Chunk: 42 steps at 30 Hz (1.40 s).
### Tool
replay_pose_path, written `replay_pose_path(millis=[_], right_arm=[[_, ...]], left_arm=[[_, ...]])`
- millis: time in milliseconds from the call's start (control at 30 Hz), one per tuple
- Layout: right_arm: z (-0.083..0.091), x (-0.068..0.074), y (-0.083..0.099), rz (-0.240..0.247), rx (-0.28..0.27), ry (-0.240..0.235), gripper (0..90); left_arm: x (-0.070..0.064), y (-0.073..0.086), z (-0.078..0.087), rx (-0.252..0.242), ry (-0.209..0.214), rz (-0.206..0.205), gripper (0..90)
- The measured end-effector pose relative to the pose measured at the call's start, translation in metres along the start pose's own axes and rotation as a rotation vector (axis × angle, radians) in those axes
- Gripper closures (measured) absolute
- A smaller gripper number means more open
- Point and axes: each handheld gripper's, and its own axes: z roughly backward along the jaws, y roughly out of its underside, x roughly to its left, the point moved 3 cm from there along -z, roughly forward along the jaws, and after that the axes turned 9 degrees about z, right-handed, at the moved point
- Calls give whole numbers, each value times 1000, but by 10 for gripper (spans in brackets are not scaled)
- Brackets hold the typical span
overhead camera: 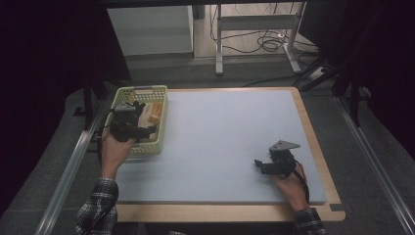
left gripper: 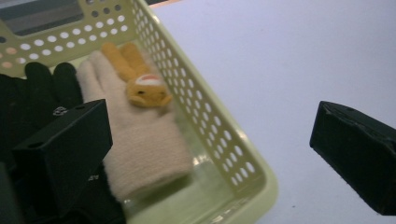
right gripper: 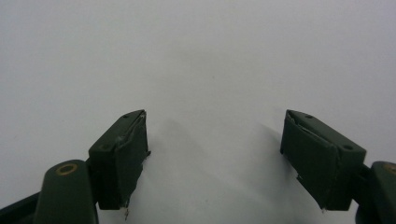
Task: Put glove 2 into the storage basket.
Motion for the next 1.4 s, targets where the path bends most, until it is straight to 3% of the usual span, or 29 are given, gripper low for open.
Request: replay_pose_path(millis=[67, 233, 900, 1400], right_arm=[[0, 0, 0, 0, 0, 0, 227], [0, 0, 0, 1, 0, 0, 227], [0, 0, 0, 2, -1, 1, 227], [0, 0, 0, 3, -1, 0, 227]], left_arm=[[-2, 2, 2, -8, 16, 6, 0], [-8, 7, 4, -5, 5, -13, 0], [-39, 23, 7, -3, 41, -65, 1], [-78, 31, 4, -11, 109, -118, 2]])
